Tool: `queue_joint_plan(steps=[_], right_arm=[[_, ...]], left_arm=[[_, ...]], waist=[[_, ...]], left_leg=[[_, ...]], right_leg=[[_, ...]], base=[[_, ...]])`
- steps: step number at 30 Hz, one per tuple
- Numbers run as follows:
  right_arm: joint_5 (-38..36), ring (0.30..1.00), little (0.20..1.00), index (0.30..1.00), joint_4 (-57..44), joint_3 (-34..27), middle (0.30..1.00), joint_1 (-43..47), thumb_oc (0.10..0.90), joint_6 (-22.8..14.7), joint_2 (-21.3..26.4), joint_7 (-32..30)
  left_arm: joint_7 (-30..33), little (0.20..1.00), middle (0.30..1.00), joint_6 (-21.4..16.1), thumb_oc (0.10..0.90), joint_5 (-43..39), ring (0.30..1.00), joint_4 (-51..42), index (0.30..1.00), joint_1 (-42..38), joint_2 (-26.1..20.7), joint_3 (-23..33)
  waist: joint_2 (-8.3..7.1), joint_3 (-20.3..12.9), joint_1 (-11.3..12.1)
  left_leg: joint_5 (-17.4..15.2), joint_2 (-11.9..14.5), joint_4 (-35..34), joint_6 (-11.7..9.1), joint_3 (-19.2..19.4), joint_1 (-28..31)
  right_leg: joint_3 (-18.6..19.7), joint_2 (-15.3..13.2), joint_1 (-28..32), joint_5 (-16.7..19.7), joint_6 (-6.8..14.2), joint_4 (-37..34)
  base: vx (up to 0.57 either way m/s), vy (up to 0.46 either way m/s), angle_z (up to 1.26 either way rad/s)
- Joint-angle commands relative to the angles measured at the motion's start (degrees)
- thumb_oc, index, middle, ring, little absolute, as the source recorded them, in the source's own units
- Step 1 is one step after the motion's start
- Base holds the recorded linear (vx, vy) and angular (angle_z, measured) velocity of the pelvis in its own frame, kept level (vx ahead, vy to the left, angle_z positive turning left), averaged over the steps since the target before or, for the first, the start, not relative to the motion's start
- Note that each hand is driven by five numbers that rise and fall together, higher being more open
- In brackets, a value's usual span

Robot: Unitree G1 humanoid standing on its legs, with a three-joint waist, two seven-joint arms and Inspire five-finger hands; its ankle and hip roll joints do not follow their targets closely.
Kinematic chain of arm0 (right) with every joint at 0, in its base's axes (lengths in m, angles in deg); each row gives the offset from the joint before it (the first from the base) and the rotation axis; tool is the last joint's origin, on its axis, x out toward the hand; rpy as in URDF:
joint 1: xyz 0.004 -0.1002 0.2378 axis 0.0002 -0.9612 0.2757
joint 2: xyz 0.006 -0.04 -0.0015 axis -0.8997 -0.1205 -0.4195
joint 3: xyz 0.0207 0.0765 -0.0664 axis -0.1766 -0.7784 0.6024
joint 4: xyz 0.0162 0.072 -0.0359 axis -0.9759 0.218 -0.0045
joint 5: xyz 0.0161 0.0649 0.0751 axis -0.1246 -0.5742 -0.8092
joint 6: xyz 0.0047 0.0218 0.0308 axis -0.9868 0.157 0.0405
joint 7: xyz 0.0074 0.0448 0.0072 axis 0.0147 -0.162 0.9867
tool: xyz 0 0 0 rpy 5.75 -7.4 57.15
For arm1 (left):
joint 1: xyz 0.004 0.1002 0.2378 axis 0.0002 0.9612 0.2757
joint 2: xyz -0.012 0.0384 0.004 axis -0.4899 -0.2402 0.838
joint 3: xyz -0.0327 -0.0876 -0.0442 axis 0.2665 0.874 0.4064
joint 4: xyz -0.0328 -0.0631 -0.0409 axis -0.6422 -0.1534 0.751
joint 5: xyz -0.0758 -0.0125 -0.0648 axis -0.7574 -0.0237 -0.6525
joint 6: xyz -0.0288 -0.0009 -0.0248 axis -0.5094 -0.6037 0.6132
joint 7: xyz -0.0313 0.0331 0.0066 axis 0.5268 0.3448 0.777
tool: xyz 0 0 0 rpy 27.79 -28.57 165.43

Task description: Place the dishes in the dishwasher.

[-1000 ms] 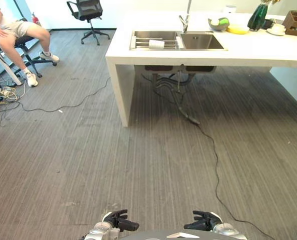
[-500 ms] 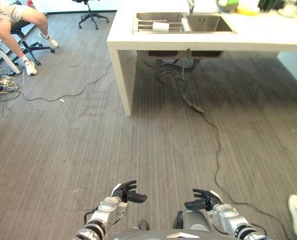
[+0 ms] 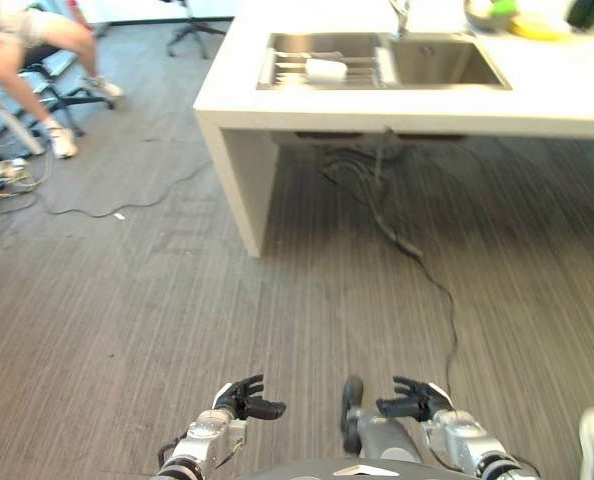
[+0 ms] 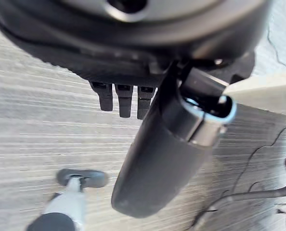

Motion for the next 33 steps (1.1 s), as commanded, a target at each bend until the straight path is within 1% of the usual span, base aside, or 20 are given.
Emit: queue_joint_plan(steps=[1,2,3,5,6,9,10,13,15,19,20,21,22,23,24,25,27,30,32,33], right_arm=[[-1.9,0.900,0.900,0.900,0.1,0.8,0.900,-0.2,0.800,-0.9,1.7,-1.2],[-1.4,0.900,0.900,0.900,2.0,0.5,0.900,-0.1,0.800,-0.9,2.8,-1.7],[-1.1,0.900,0.900,0.900,3.1,0.2,0.900,-0.3,0.800,-0.7,3.0,-1.8],[-1.1,0.900,0.900,0.900,3.1,0.2,0.900,-0.3,0.800,-0.7,3.0,-1.8],[-0.6,0.900,0.900,0.900,4.9,-0.3,0.900,-1.1,0.800,-0.5,2.8,-1.1],[-0.1,0.900,0.900,0.900,7.0,-1.1,0.900,-1.3,0.800,-0.9,2.9,-0.2],[0.6,0.900,0.900,0.900,8.7,-1.2,0.900,-2.0,0.800,-1.2,2.6,0.6],[1.5,0.900,0.900,0.900,12.4,-2.0,0.900,-2.9,0.800,-1.2,2.0,1.6],[1.6,0.900,0.900,0.900,15.8,-3.4,0.900,-4.6,0.800,-0.3,1.0,3.3],[2.8,0.900,0.900,0.900,18.1,-3.8,0.900,-6.1,0.800,0.2,0.3,4.8],[3.1,0.900,0.900,0.900,19.0,-4.0,0.900,-6.7,0.800,0.6,-0.6,5.3],[3.1,0.900,0.900,0.900,19.0,-4.1,0.900,-6.8,0.800,0.6,-0.6,5.3],[2.4,0.900,0.900,0.900,18.4,-4.5,0.900,-6.3,0.800,0.6,-1.1,5.8],[2.4,0.900,0.900,0.900,18.4,-4.5,0.900,-6.3,0.800,0.6,-1.1,5.8],[1.8,0.900,0.900,0.900,16.8,-4.7,0.900,-5.4,0.800,0.7,-0.6,6.0],[1.8,0.900,0.900,0.900,16.8,-4.8,0.900,-5.3,0.800,0.7,-0.5,5.9],[2.3,0.900,0.900,0.900,16.4,-4.5,0.900,-4.6,0.800,0.8,0.0,5.8],[2.3,0.900,0.900,0.900,15.7,-4.7,0.900,-4.9,0.800,0.9,0.3,5.6],[2.3,0.900,0.900,0.900,15.5,-4.8,0.900,-5.0,0.800,0.7,0.6,5.3],[2.0,0.900,0.900,0.900,15.8,-4.8,0.900,-4.9,0.800,0.8,0.6,5.1]], left_arm=[[0.9,0.900,0.900,-4.8,0.800,-3.6,0.900,-14.0,0.900,-5.6,-4.1,2.1],[1.8,0.900,0.900,-5.5,0.800,-5.3,0.900,-21.5,0.900,-5.8,-5.3,4.3],[2.0,0.900,0.900,-5.6,0.800,-6.0,0.900,-25.6,0.900,-5.9,-5.8,5.6],[2.0,0.900,0.900,-5.5,0.800,-6.0,0.900,-25.8,0.900,-5.9,-5.8,5.6],[1.6,0.900,0.900,-6.2,0.800,-6.0,0.900,-34.2,0.900,-5.5,-6.9,8.1],[1.8,0.900,0.900,-7.4,0.800,-4.7,0.900,-41.1,0.900,-5.9,-8.9,11.2],[1.7,0.900,0.900,-8.6,0.800,-3.8,0.900,-47.6,0.900,-6.0,-10.2,14.0],[1.4,0.900,0.900,-10.5,0.800,-1.7,0.900,-55.8,0.900,-8.1,-12.2,16.9],[1.1,0.900,0.900,-12.1,0.800,-0.5,0.900,-62.9,0.900,-10.1,-13.5,19.5],[-0.1,0.900,0.900,-12.8,0.800,1.4,0.900,-68.7,0.900,-11.6,-14.1,19.6],[-0.3,0.900,0.900,-12.7,0.800,1.8,0.900,-69.7,0.900,-12.4,-14.2,18.6],[-0.3,0.900,0.900,-12.6,0.800,1.8,0.900,-69.8,0.900,-12.4,-14.2,18.5],[-0.9,0.900,0.900,-12.4,0.800,0.8,0.900,-69.3,0.900,-13.8,-14.5,15.8],[-0.9,0.900,0.900,-12.4,0.800,0.8,0.900,-69.3,0.900,-13.8,-14.5,15.8],[-1.0,0.900,0.900,-12.3,0.800,0.1,0.900,-68.7,0.900,-15.0,-14.9,13.5],[-1.0,0.900,0.900,-12.4,0.800,0.1,0.900,-68.6,0.900,-15.1,-14.8,13.5],[-1.1,0.900,0.900,-11.7,0.800,0.5,0.900,-67.7,0.900,-15.1,-15.2,12.4],[-2.4,0.900,0.900,-11.0,0.800,-1.0,0.900,-67.1,0.900,-15.3,-15.0,10.5],[-2.4,0.900,0.900,-11.0,0.800,-1.7,0.900,-66.5,0.900,-15.9,-15.0,9.4],[-2.8,0.900,0.900,-10.8,0.800,-1.9,0.900,-65.9,0.900,-16.9,-15.2,8.1]], waist=[[-0.90,1.7,1.4],[-0.96,3.3,3.7],[-1.23,3.7,5.0],[-1.40,3.5,4.9],[-1.35,3.4,7.4],[-1.54,3.3,9.8],[-0.89,3.0,11.9],[-0.01,2.7,13.6],[0.19,1.9,14.2],[-1.10,-0.5,15.3],[-2.10,-1.8,15.3],[-2.16,-1.8,15.4],[-2.54,-1.9,14.6],[-2.54,-1.9,14.6],[-0.98,-0.3,12.1],[-1.01,-0.3,12.3],[1.12,0.4,10.9],[0.92,0.7,10.0],[0.90,0.4,9.7],[0.50,0.2,9.2]], left_leg=[[14.2,-2.2,8.8,2.4,1.5,-3.2],[12.4,-1.1,13.8,3.6,3.5,-8.0],[9.9,-2.4,13.9,4.4,3.4,-11.7],[10.1,-2.6,13.9,4.5,3.4,-12.0],[8.2,-4.5,7.4,5.2,3.5,-15.5],[6.6,-6.3,-3.1,6.1,3.1,-17.8],[7.1,-8.4,-17.4,6.5,0.9,-17.4],[13.8,-8.4,-30.9,4.3,1.3,-19.4],[15.5,-7.7,-34.2,4.5,8.1,-20.0],[15.8,-9.2,-34.4,6.5,7.0,-17.4],[14.1,-10.3,-35.1,7.9,6.3,-14.6],[14.0,-10.3,-35.1,8.0,6.5,-14.6],[12.0,-11.4,-34.9,10.0,6.7,-11.5],[12.0,-11.4,-34.9,10.0,6.7,-11.5],[10.3,-11.2,-34.8,11.6,5.5,-8.5],[10.3,-11.3,-34.7,11.7,5.7,-8.8],[8.3,-10.0,-35.2,12.4,5.2,-5.3],[5.5,-9.4,-35.2,11.3,4.3,-2.8],[5.7,-9.1,-35.2,10.7,3.7,-3.2],[5.7,-9.1,-35.2,10.3,2.8,-3.1]], right_leg=[[0.6,0.3,8.6,-2.7,6.9,-8.6],[1.1,0.9,11.5,-5.5,6.0,-8.6],[1.6,0.8,12.9,-6.3,6.1,-8.6],[1.5,0.7,12.7,-6.3,6.2,-8.6],[2.2,0.7,15.4,-7.6,6.9,-8.6],[3.0,0.6,17.4,-8.9,7.7,-8.6],[3.9,1.4,19.5,-10.3,8.4,-8.6],[3.9,2.9,23.4,-12.8,8.7,-8.6],[4.0,4.0,26.0,-14.4,8.9,-8.6],[6.5,4.2,29.3,-15.7,8.8,-7.7],[6.4,3.1,29.0,-15.3,10.2,-1.6],[6.5,2.9,28.8,-15.6,10.3,-1.2],[6.9,0.3,23.9,-10.1,14.2,12.1],[6.9,0.3,23.9,-10.1,14.2,12.1],[9.4,-0.4,17.9,-4.4,16.5,26.1],[9.6,-0.7,17.1,-4.7,16.6,27.2],[8.3,-2.9,11.7,-4.0,17.1,34.8],[1.6,-10.3,11.9,-10.1,14.2,22.2],[1.3,-9.9,12.5,-10.1,13.3,16.6],[3.6,-8.9,13.3,-9.7,13.5,11.7]], base=[[0.47,-0.347,-0.06],[0.42,-0.271,-0.08],[0.33,-0.179,0.03],[0.20,-0.019,-0.05],[0.46,0.001,-0.25],[0.40,0.037,-0.40],[0.58,0.095,-0.79],[0.45,0.044,-0.34],[0.50,0.069,-0.58],[0.40,0.085,-0.36],[0.44,0.127,-0.57],[0.48,0.217,-0.44],[0.21,0.128,-0.29],[0.34,0.241,-0.03],[0.12,0.124,0.16],[0.18,0.173,0.23],[0.14,0.096,0.40],[0.22,-0.081,0.14],[0.11,-0.135,0.31],[0.18,-0.218,0.59]])
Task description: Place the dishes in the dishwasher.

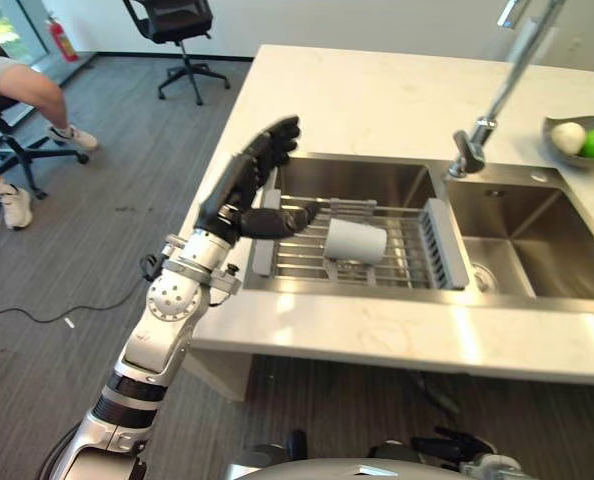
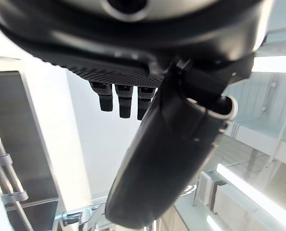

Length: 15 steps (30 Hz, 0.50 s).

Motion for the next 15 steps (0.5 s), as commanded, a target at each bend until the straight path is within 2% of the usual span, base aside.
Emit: queue_joint_plan(steps=[1,2,6,7,9,10,15], right_arm=[[1.4,0.900,0.900,0.900,5.0,1.6,0.900,-2.6,0.800,2.7,-4.2,0.4],[1.6,0.900,0.900,0.900,5.6,1.3,0.900,-3.3,0.800,3.0,-4.5,1.0],[1.4,0.900,0.900,0.900,4.8,2.8,0.900,-4.0,0.800,2.4,-7.4,0.0],[1.5,0.900,0.900,0.900,4.0,3.5,0.900,-4.7,0.800,2.3,-8.4,0.0],[1.4,0.900,0.900,0.900,4.0,3.6,0.900,-4.8,0.800,2.4,-8.5,0.0],[1.3,0.900,0.900,0.900,3.5,4.1,0.900,-6.1,0.800,2.2,-9.4,0.1],[1.2,0.900,0.900,0.900,2.9,4.7,0.900,-7.8,0.800,2.1,-10.7,0.6]], left_arm=[[-0.5,0.900,0.900,-3.9,0.800,-1.8,0.900,-4.7,0.900,-4.1,0.3,3.6],[-2.1,0.900,0.900,-3.5,0.800,-2.5,0.900,-4.8,0.900,-2.6,0.5,4.0],[-2.0,0.900,0.900,-3.6,0.800,-4.1,0.900,-4.8,0.900,-0.3,1.1,4.3],[-1.5,0.900,0.900,-3.5,0.800,-4.6,0.900,-4.5,0.900,-0.2,1.3,4.7],[-1.5,0.900,0.900,-3.6,0.800,-4.6,0.900,-4.5,0.900,-0.1,1.3,4.7],[-2.0,0.900,0.900,-3.4,0.800,-5.3,0.900,-4.4,0.900,0.7,0.8,4.9],[-3.7,0.900,0.900,-3.3,0.800,-6.2,0.900,-4.2,0.900,1.3,-1.1,4.2]], waist=[[-0.68,-2.8,0.9],[-1.37,-4.1,1.7],[-1.31,-4.9,1.4],[-1.07,-5.3,0.4],[-1.06,-5.3,0.4],[-0.55,-5.5,-0.5],[0.02,-5.5,-1.9]], left_leg=[[0.4,4.6,-0.1,-5.1,0.8,-3.5],[0.3,4.6,-0.1,-5.9,1.3,-3.4],[0.0,5.5,-0.1,-6.9,1.5,-2.8],[-0.1,6.1,-0.1,-7.5,2.2,-2.4],[-0.2,6.1,-0.1,-7.5,2.3,-2.4],[-0.2,7.1,-0.1,-8.3,2.9,-1.9],[-0.2,7.8,-0.1,-9.0,3.4,-1.4]], right_leg=[[4.9,5.7,10.8,9.7,2.7,-16.3],[3.1,6.3,13.6,11.2,3.1,-22.2],[2.3,7.6,16.4,12.1,2.7,-28.2],[2.8,8.3,17.2,12.1,2.6,-30.3],[2.8,8.3,17.2,12.1,2.6,-30.3],[3.4,8.9,17.1,10.8,2.3,-30.4],[3.9,9.3,17.1,10.1,2.1,-30.4]], base=[[0.28,-0.334,0.80],[0.22,-0.264,0.73],[0.11,-0.158,0.14],[0.04,-0.061,-0.22],[0.04,-0.064,-0.26],[0.05,-0.069,-0.29],[0.02,-0.056,-0.49]])
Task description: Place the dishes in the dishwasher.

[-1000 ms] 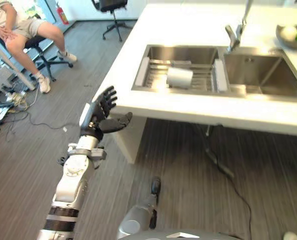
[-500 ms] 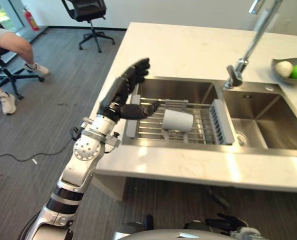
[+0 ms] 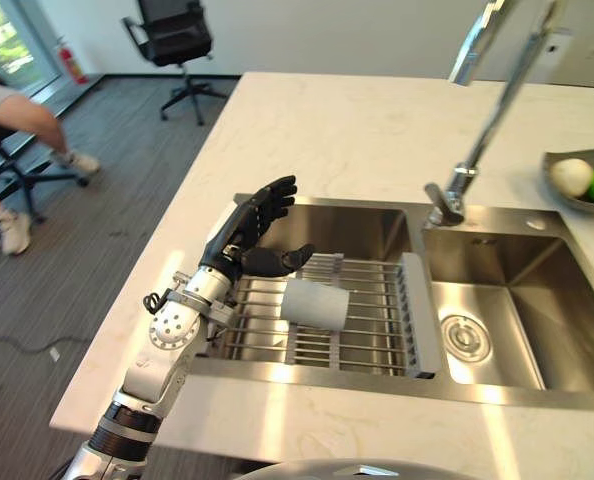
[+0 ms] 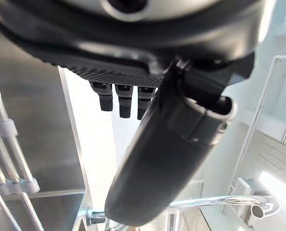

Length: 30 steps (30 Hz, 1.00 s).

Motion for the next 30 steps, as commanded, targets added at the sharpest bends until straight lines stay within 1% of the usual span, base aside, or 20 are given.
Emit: queue_joint_plan(steps=[1,2,3,4,5,6,7,10,11,13,18,23,30], right_arm=[[1.3,0.900,0.900,0.900,3.6,3.8,0.900,-4.5,0.800,1.5,-2.4,1.6],[1.3,0.900,0.900,0.900,3.6,3.9,0.900,-4.5,0.800,1.5,-2.4,1.6],[1.3,0.900,0.900,0.900,3.6,3.7,0.900,-4.8,0.800,1.9,-1.9,2.5],[1.3,0.900,0.900,0.900,3.6,3.7,0.900,-4.7,0.800,1.9,-1.9,2.5],[1.1,0.900,0.900,0.900,3.7,3.6,0.900,-4.9,0.800,1.7,-1.6,2.7],[0.6,0.900,0.900,0.900,3.5,3.7,0.900,-4.7,0.800,1.6,-1.5,3.0],[0.6,0.900,0.900,0.900,3.5,3.7,0.900,-4.7,0.800,1.6,-1.5,3.0],[0.4,0.900,0.900,0.900,3.2,4.4,0.900,-4.9,0.800,1.6,-1.6,3.4],[0.4,0.900,0.900,0.900,3.2,4.4,0.900,-4.9,0.800,1.6,-1.7,3.4],[0.4,0.900,0.900,0.900,3.6,4.8,0.900,-5.2,0.800,1.9,-0.9,4.4],[0.1,0.900,0.900,0.900,4.4,5.2,0.900,-5.1,0.800,2.0,-0.8,4.8],[0.2,0.900,0.900,0.900,4.5,6.2,0.900,-4.8,0.800,1.8,-0.7,5.1],[-0.3,0.900,0.900,0.900,3.8,6.8,0.900,-4.2,0.800,1.6,-0.4,5.1]], left_arm=[[-1.4,0.900,0.900,-6.0,0.800,-0.2,0.900,-6.6,0.900,-7.8,-2.5,3.6],[-1.4,0.900,0.900,-6.1,0.800,-0.2,0.900,-6.6,0.900,-7.8,-2.5,3.6],[-2.2,0.900,0.900,-6.9,0.800,2.9,0.900,-7.2,0.900,-8.3,-5.2,3.5],[-2.2,0.900,0.900,-6.9,0.800,2.9,0.900,-7.2,0.900,-8.3,-5.2,3.5],[-3.1,0.900,0.900,-6.8,0.800,4.0,0.900,-6.9,0.900,-9.1,-6.5,2.7],[-4.4,0.900,0.900,-6.6,0.800,6.0,0.900,-7.4,0.900,-10.0,-9.6,1.2],[-4.4,0.900,0.900,-6.6,0.800,6.0,0.900,-7.3,0.900,-10.1,-9.7,1.2],[-6.8,0.900,0.900,-6.4,0.800,6.8,0.900,-8.0,0.900,-11.9,-13.9,-1.4],[-6.8,0.900,0.900,-6.4,0.800,6.8,0.900,-7.9,0.900,-12.0,-14.0,-1.4],[-9.8,0.900,0.900,-5.7,0.800,7.5,0.900,-8.3,0.900,-13.6,-19.9,-4.0],[-11.2,0.900,0.900,-5.5,0.800,7.5,0.900,-8.9,0.900,-14.3,-22.3,-5.6],[-11.9,0.900,0.900,-6.5,0.800,11.8,0.900,-9.7,0.900,-18.1,-24.5,-9.0],[-11.9,0.900,0.900,-6.7,0.800,14.9,0.900,-8.7,0.900,-20.5,-24.5,-12.2]], waist=[[0.90,-0.3,-0.8],[0.87,-0.3,-0.8],[1.14,-0.4,-1.1],[1.14,-0.4,-1.2],[1.25,-0.4,-1.3],[1.50,-0.5,-1.2],[1.45,-0.5,-1.2],[2.01,-0.8,-1.4],[1.96,-0.7,-1.4],[2.54,-0.9,-1.4],[2.75,-0.7,-1.0],[3.02,-0.5,-1.2],[3.15,-0.4,-1.3]], left_leg=[[0.1,1.2,0.4,-2.0,-1.7,-2.0],[0.1,1.2,0.4,-2.1,-1.7,-2.0],[0.1,1.3,0.4,-2.3,-1.5,-2.0],[0.1,1.3,0.4,-2.4,-1.5,-2.0],[0.2,1.4,0.4,-2.4,-1.5,-1.9],[0.2,1.5,0.4,-2.5,-1.5,-1.8],[0.2,1.5,0.4,-2.5,-1.5,-1.8],[0.2,1.6,0.4,-2.6,-1.1,-1.7],[0.2,1.6,0.4,-2.6,-1.1,-1.7],[0.2,1.7,0.4,-2.8,-0.8,-1.5],[0.2,1.7,0.4,-2.9,-1.2,-1.6],[0.3,1.7,0.4,-3.1,-1.4,-1.7],[0.1,1.8,0.4,-3.1,-1.3,-1.6]], right_leg=[[-4.7,-2.2,2.9,-3.3,5.1,1.1],[-4.7,-2.2,2.9,-3.3,5.1,1.1],[-4.8,-2.0,2.8,-3.4,5.1,1.1],[-4.8,-2.0,2.8,-3.4,5.0,1.1],[-4.8,-2.0,2.9,-3.4,5.0,1.1],[-4.8,-1.9,2.9,-3.4,5.0,1.1],[-4.8,-1.9,2.9,-3.4,5.0,1.1],[-4.7,-1.9,2.9,-3.4,5.1,1.1],[-4.7,-1.9,2.8,-3.4,5.1,1.1],[-4.5,-1.9,2.7,-3.2,5.2,1.1],[-4.9,-1.9,2.9,-3.2,5.2,1.1],[-5.4,-1.9,2.9,-3.4,5.2,1.1],[-5.2,-1.9,2.8,-3.3,5.2,1.1]], base=[[0.01,-0.042,-0.21],[0.00,-0.048,-0.15],[0.00,-0.020,-0.03],[0.00,-0.033,0.00],[0.01,-0.034,0.02],[0.01,-0.034,0.03],[0.00,0.000,0.00],[0.00,0.000,0.00],[0.00,0.000,0.00],[0.02,-0.016,-0.04],[0.00,-0.004,0.01],[0.00,-0.005,0.01],[0.00,-0.001,0.01]])
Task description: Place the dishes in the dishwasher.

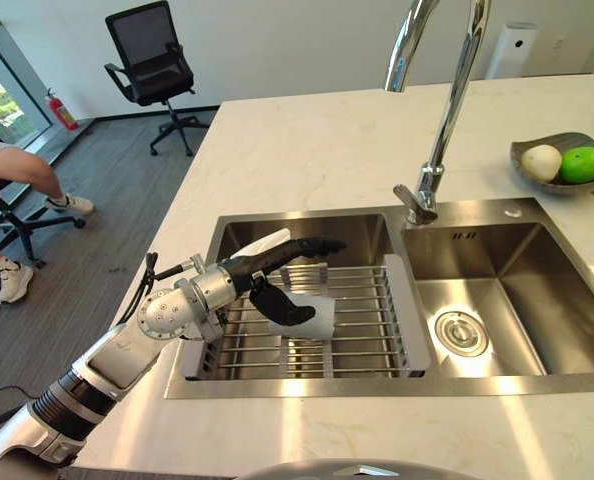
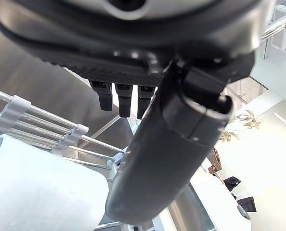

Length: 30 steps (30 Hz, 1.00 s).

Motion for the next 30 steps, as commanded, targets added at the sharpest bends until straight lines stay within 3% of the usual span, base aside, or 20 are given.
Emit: queue_joint_plan(steps=[1,8,30], right_arm=[[0.8,0.900,0.900,0.900,4.0,5.4,0.900,-3.4,0.800,2.4,-3.0,1.7],[0.6,0.900,0.900,0.900,3.6,3.3,0.900,-4.4,0.800,2.2,-1.4,1.5],[1.2,0.900,0.900,0.900,2.1,3.5,0.900,-4.2,0.800,2.3,-0.9,1.2]], left_arm=[[1.7,0.900,0.900,-5.4,0.800,2.2,0.900,-4.1,0.900,-12.6,-2.9,1.3],[0.7,0.900,0.900,-5.3,0.800,8.2,0.900,-2.3,0.900,-11.9,-3.0,-0.1],[-3.1,0.900,0.900,-2.7,0.800,11.9,0.900,2.4,0.900,-8.0,-2.3,-2.5]], waist=[[-1.78,1.0,-0.2],[-1.74,1.3,-1.2],[-1.60,2.1,-1.8]], left_leg=[[0.5,1.2,0.4,-2.6,-1.5,-1.5],[0.4,1.3,0.4,-2.5,-1.2,-1.6],[0.0,1.7,0.4,-2.6,-0.7,-1.4]], right_leg=[[-4.3,-2.4,2.8,-2.7,5.1,1.1],[-3.9,-2.4,2.3,-2.4,5.1,1.1],[-3.5,-2.0,1.9,-2.4,4.8,1.1]], base=[[0.00,0.000,0.00],[0.00,0.000,0.00],[0.00,0.000,0.00]])
